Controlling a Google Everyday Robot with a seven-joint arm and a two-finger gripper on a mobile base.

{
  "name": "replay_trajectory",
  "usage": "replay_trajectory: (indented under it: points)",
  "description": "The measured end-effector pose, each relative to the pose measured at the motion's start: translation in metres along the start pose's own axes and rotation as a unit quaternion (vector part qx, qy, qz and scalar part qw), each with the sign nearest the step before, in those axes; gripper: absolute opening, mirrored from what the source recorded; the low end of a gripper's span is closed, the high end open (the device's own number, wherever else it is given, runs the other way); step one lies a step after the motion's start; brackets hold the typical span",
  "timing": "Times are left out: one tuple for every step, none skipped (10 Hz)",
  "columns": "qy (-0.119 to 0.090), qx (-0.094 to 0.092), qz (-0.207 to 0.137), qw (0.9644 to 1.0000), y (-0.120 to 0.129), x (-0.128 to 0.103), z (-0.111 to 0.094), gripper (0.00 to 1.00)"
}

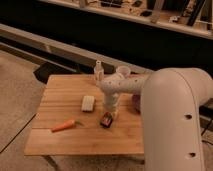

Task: Place the eraser on the white sponge

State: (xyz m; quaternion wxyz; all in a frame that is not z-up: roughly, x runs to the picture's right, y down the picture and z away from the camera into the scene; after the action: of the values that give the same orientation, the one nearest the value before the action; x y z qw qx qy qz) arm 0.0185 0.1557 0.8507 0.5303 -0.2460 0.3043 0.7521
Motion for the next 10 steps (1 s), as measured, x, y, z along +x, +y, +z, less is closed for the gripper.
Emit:
replay_trajectory:
  points:
    - [-0.007, 0.002, -0.029, 0.9996, 0.008, -0.003, -0.019, 0.00]
    - [-0.013, 0.005, -0.050, 0.9987, 0.013, -0.005, -0.033, 0.00]
    - [-0.019, 0.010, -0.079, 0.9967, 0.022, -0.008, -0.050, 0.00]
    - [-0.024, 0.015, -0.106, 0.9940, 0.031, -0.012, -0.063, 0.00]
    - [-0.029, 0.023, -0.134, 0.9903, 0.042, -0.018, -0.075, 0.00]
    - [-0.034, 0.028, -0.157, 0.9866, 0.054, -0.024, -0.085, 0.00]
    - [-0.038, 0.033, -0.176, 0.9831, 0.065, -0.030, -0.091, 0.00]
    - [-0.043, 0.038, -0.201, 0.9779, 0.081, -0.039, -0.097, 0.00]
    - [-0.045, 0.040, -0.216, 0.9747, 0.092, -0.045, -0.098, 0.00]
    - [-0.046, 0.042, -0.230, 0.9712, 0.104, -0.051, -0.098, 0.00]
